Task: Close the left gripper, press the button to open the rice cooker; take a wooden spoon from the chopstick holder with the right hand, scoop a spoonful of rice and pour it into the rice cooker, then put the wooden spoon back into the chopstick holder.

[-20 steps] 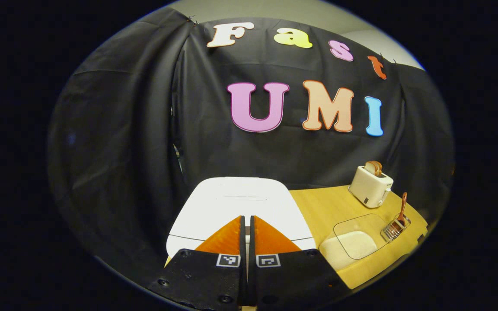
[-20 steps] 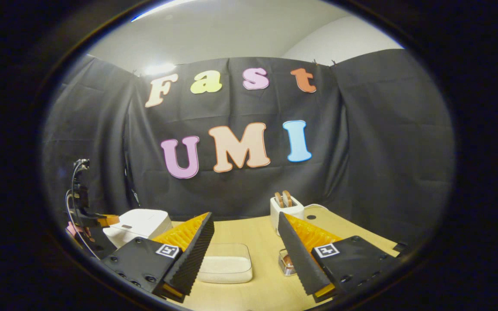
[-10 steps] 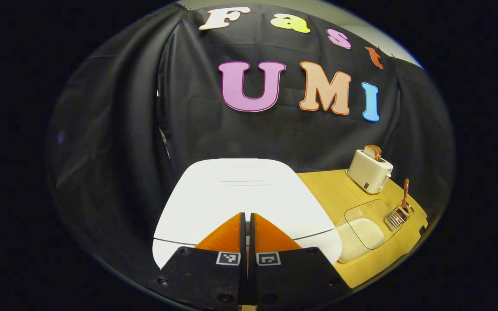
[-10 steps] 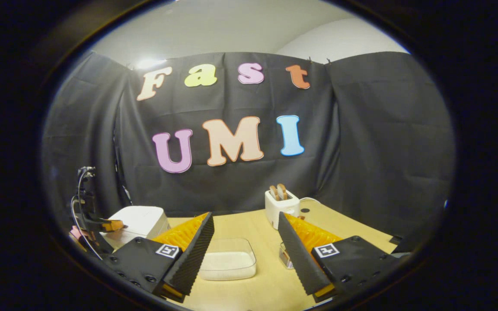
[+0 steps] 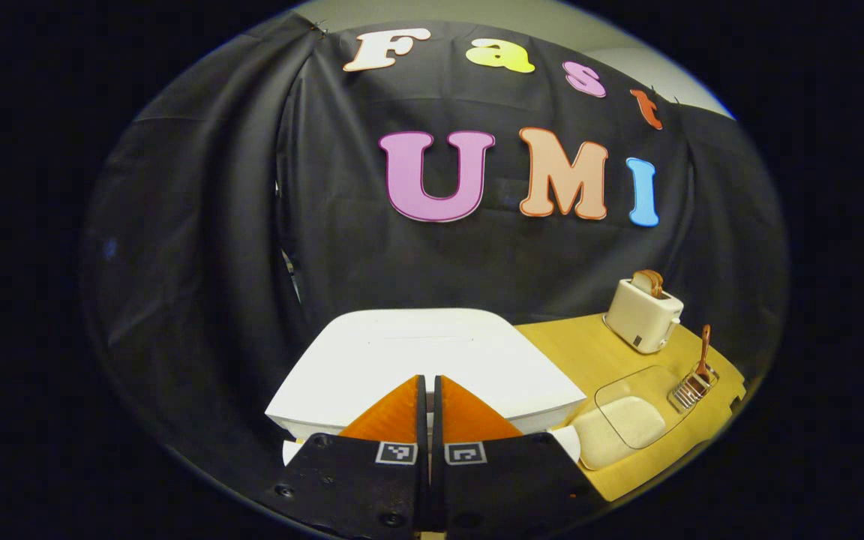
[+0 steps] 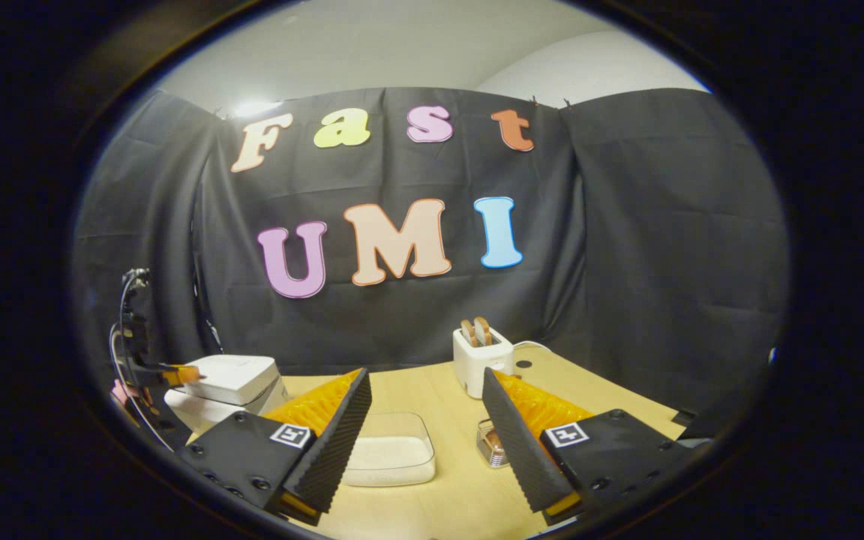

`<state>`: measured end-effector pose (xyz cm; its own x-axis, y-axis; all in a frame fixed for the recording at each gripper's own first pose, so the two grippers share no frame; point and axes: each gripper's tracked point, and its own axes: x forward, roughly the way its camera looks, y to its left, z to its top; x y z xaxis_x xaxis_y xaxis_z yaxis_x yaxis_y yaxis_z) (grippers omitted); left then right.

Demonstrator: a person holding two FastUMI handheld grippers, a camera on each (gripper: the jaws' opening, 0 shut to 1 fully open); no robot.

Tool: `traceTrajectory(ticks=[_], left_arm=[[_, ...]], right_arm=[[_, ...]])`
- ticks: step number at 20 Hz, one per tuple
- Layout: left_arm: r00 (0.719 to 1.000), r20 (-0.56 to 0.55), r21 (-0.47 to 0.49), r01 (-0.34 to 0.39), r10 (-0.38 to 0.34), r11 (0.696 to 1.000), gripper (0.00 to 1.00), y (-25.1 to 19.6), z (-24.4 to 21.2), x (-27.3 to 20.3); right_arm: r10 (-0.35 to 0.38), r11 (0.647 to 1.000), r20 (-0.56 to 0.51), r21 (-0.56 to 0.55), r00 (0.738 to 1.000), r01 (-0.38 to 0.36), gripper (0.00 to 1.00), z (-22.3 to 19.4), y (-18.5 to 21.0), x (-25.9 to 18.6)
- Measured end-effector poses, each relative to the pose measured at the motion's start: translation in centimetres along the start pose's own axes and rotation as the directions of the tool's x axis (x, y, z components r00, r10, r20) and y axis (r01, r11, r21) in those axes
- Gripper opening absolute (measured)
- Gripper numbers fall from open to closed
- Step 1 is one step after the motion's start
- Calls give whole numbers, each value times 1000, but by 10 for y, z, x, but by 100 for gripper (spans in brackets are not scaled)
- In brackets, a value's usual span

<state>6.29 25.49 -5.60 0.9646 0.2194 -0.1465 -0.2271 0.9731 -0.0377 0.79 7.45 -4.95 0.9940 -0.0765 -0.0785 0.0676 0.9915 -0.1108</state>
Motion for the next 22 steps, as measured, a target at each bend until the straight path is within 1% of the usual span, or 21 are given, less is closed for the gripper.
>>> traceTrajectory(ticks=[3,5,8,11,15,16,17,20,22], left_arm=[[997,77,-27,-19,21,999,0,3,38,4],[993,115,5,-37,36,999,0,3,55,9],[986,159,53,-59,49,997,0,4,78,16],[977,204,58,-76,63,995,2,3,98,20],[961,267,69,-89,68,994,5,-6,123,19],[957,284,70,-88,65,994,14,-9,128,16],[955,289,73,-89,64,993,22,-12,130,15],[957,281,54,-90,72,994,83,-21,129,2],[958,277,1,-81,78,997,92,-28,125,-11]], right_arm=[[-2,1000,-11,-2,1000,2,95,-4,-10,4],[-7,1000,-15,8,1000,7,94,-7,-17,8],[-35,999,-23,2,999,35,96,-14,-35,17],[-53,999,-54,5,997,53,98,-30,-52,26],[-44,999,-94,21,995,46,99,-50,-71,47],[-39,999,-101,23,994,41,94,-54,-75,54],[-32,999,-107,26,994,35,94,-56,-79,61],[-5,999,-127,37,992,10,94,-65,-89,84],[13,999,-135,35,991,-9,94,-70,-95,96]])
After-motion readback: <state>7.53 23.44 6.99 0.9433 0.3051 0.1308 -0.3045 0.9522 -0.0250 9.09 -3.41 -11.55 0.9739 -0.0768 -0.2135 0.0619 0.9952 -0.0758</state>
